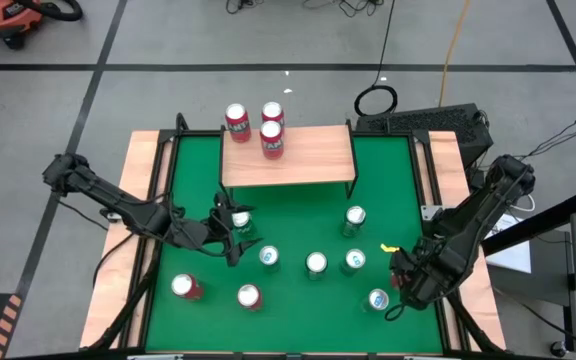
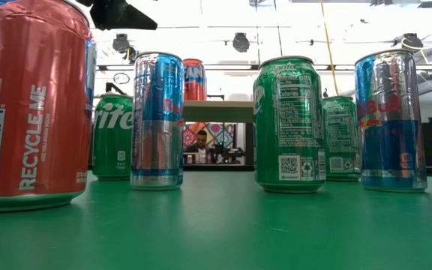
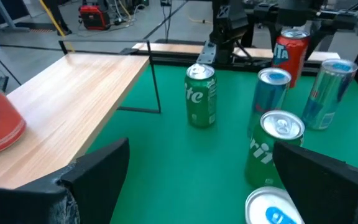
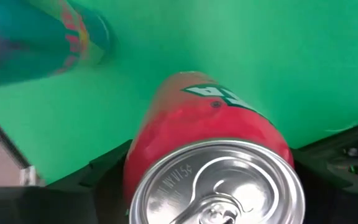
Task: Place canned beverage on shelf
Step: Put the red soda can on the shelf aligned with the other red soda cans
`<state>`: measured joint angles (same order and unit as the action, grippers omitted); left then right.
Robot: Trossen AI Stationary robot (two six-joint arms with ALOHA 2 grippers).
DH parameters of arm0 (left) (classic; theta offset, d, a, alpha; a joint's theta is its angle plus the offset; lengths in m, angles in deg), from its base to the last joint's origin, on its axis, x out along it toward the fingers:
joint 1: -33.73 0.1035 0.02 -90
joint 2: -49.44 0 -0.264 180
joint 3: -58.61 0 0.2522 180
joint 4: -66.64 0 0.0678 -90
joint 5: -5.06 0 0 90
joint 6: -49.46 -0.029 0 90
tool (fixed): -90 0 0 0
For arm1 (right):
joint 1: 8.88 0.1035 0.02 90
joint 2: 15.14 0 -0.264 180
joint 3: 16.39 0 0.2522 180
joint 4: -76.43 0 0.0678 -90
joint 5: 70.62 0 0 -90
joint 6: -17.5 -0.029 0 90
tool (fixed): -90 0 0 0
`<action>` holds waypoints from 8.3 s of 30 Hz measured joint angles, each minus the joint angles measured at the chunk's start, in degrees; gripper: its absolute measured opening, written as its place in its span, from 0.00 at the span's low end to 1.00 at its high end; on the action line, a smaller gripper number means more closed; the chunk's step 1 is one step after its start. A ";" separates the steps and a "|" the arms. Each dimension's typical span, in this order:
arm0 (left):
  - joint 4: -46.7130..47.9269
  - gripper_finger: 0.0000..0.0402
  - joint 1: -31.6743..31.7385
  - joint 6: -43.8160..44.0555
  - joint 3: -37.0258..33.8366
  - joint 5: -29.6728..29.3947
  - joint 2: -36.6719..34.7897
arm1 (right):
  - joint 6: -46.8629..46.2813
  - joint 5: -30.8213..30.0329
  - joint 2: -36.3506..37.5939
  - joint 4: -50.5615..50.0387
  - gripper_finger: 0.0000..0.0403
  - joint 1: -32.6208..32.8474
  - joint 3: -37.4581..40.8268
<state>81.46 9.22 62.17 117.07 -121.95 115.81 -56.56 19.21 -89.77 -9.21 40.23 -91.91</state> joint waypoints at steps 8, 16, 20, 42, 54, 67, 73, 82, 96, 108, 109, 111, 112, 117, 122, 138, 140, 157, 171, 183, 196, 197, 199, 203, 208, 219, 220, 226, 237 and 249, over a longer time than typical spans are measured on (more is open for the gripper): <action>-8.29 0.97 0.00 -2.61 0.00 1.15 3.67 | 4.31 -8.22 0.02 -15.10 0.74 -2.69 -13.74; -22.95 0.97 0.66 -8.84 0.00 7.59 9.30 | 22.70 -34.83 0.04 -16.05 0.74 -3.76 -26.85; -29.16 0.97 1.96 -10.91 0.02 12.16 11.57 | 39.51 -50.50 0.04 -8.39 0.74 -3.77 -27.76; -38.63 0.97 8.04 -18.38 0.39 26.94 12.28 | 113.41 -43.24 -7.41 27.68 0.74 -13.98 -27.74; -36.66 0.97 7.25 -21.19 0.39 26.59 12.24 | 128.51 -42.67 -12.67 33.61 0.74 -19.50 -27.68; -32.84 0.97 7.65 -22.49 0.39 24.47 12.24 | 133.70 -36.13 -13.29 39.44 0.74 -22.85 -27.67; -32.98 0.94 7.63 -22.49 0.38 25.00 12.26 | 133.88 -32.60 -13.29 40.75 0.74 -24.08 -27.67; -32.57 0.74 7.63 -22.41 0.37 24.79 12.26 | 132.14 -32.18 -13.29 41.16 0.76 -24.51 -27.67; -36.81 0.72 5.22 -27.13 0.25 21.74 12.34 | 91.69 -34.56 -13.16 35.67 0.91 -23.54 -27.80; -49.28 0.72 -3.53 -45.94 0.39 -5.95 12.22 | 61.75 -41.30 -13.05 57.81 0.91 -24.54 -15.97; -49.68 0.72 -4.23 -47.48 0.39 -8.20 12.24 | 62.85 -41.70 -13.04 64.03 0.91 -24.78 -14.03; -50.62 0.72 -5.19 -50.24 0.39 -12.54 12.24 | 65.72 -41.71 -13.05 75.28 0.91 -25.44 -10.51; -50.86 0.72 -5.57 -51.26 0.39 -14.80 12.23 | 66.94 -41.73 -13.03 79.96 0.91 -25.87 -8.97; -51.21 0.72 -6.66 -53.91 0.39 -22.63 12.24 | 71.56 -39.36 -13.03 98.47 0.91 -28.02 -3.30; -50.94 0.72 -6.66 -53.99 0.39 -23.55 12.24 | 72.38 -36.12 -13.03 107.18 0.91 -30.68 -1.11; -51.00 0.72 -6.64 -55.54 0.42 -23.12 12.24 | 70.02 -20.27 -13.00 117.42 0.86 -35.92 -1.07; -51.05 0.72 -6.64 -55.54 0.42 -23.13 12.24 | 69.19 -20.25 -13.00 116.98 0.83 -36.08 -1.07; -49.03 0.92 -6.60 -50.46 0.50 -23.19 12.24 | 73.38 -20.56 -13.06 115.41 0.74 -36.29 -1.07; -43.41 0.99 -9.20 -41.63 0.50 -26.71 12.22 | 81.65 -17.92 -9.61 89.90 0.74 -41.38 -9.97; -40.12 0.99 -12.86 -39.92 0.48 -26.75 7.84 | 92.04 8.35 -9.40 66.18 0.74 -52.69 -21.21; -11.01 0.99 -10.38 -17.30 0.42 -19.52 -12.69 | 96.34 22.02 -10.26 60.28 0.74 -65.03 -23.01; -9.24 0.99 -9.55 -16.50 0.42 -18.73 -13.89 | 97.13 23.93 -10.71 60.00 0.74 -65.69 -23.01; -5.22 0.99 -7.75 -14.77 0.42 -16.79 -15.76 | 99.20 27.69 -12.03 59.41 0.74 -66.72 -23.01; 1.12 0.99 -2.71 -12.18 0.42 -10.12 -16.87 | 102.87 33.17 -13.85 59.12 0.74 -67.54 -22.99; 2.32 0.99 3.82 -11.53 0.39 -1.23 -15.41 | 108.07 36.79 -14.10 59.91 0.74 -66.50 -22.99; -6.66 0.99 16.72 -14.95 0.39 18.41 -6.92 | 111.87 36.22 -14.12 60.32 0.74 -62.63 -22.99; -6.97 0.99 17.54 -15.06 0.39 20.47 -6.22 | 111.87 36.21 -14.12 60.33 0.74 -62.45 -22.99; -7.24 0.99 21.83 -15.43 0.39 25.24 -1.66 | 112.58 36.16 -14.12 60.36 0.74 -61.76 -22.99; -11.25 0.90 25.11 -16.10 0.39 33.54 2.03 | 112.74 34.23 -14.12 60.06 0.74 -61.69 -22.95; -10.84 0.72 25.29 -16.43 0.37 33.04 2.01 | 109.65 31.23 -14.08 59.43 0.76 -61.64 -22.95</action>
<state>70.62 34.50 45.74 117.45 -88.92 117.82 53.08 50.44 -103.85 50.22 -21.40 -114.86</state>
